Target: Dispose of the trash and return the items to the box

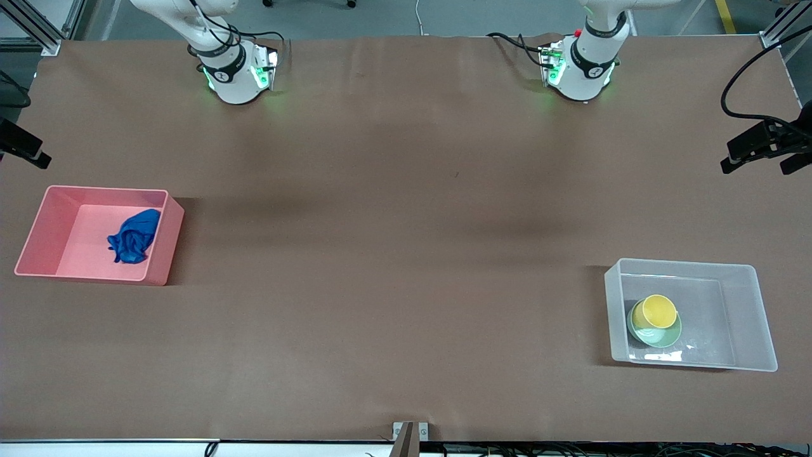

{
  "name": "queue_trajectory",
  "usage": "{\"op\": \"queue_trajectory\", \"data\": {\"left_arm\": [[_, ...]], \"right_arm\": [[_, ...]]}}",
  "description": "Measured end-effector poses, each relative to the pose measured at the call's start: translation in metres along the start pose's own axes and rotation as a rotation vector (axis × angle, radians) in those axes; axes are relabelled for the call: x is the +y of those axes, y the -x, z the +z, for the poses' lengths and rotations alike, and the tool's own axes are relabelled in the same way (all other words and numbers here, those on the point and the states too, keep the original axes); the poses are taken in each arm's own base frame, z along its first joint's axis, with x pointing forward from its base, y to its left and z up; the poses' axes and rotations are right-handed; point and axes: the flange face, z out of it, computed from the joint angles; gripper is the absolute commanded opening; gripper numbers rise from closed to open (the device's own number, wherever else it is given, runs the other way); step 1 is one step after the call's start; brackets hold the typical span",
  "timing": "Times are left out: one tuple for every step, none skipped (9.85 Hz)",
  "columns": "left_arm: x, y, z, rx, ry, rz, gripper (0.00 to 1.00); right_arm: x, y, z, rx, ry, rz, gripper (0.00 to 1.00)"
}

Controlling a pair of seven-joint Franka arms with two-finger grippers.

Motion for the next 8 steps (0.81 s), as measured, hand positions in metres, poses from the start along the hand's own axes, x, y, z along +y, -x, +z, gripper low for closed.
{"op": "queue_trajectory", "data": {"left_arm": [[0.0033, 0.0002, 0.0014, -0.004, 0.0, 0.004, 1.0], [0.005, 0.0003, 0.0018, -0.004, 0.001, 0.004, 1.0], [0.0052, 0.0005, 0.0014, -0.004, 0.001, 0.004, 1.0], [0.0053, 0.0009, 0.0009, -0.003, 0.0, 0.004, 1.0], [0.0051, 0.0009, 0.001, -0.003, -0.004, 0.007, 1.0], [0.0049, 0.001, 0.0013, -0.005, -0.023, 0.017, 1.0], [0.0072, 0.001, 0.0018, -0.006, -0.036, 0.027, 1.0], [0.0099, 0.0009, 0.0021, -0.007, -0.039, 0.033, 1.0]], "right_arm": [[0.0, 0.0, 0.0, 0.0, 0.0, 0.0, 1.0], [0.0, 0.0, 0.0, 0.0, 0.0, 0.0, 1.0], [0.0, 0.0, 0.0, 0.0, 0.0, 0.0, 1.0], [0.0, 0.0, 0.0, 0.0, 0.0, 0.0, 1.0], [0.0, 0.0, 0.0, 0.0, 0.0, 0.0, 1.0], [0.0, 0.0, 0.0, 0.0, 0.0, 0.0, 1.0], [0.0, 0.0, 0.0, 0.0, 0.0, 0.0, 1.0], [0.0, 0.0, 0.0, 0.0, 0.0, 0.0, 1.0]]}}
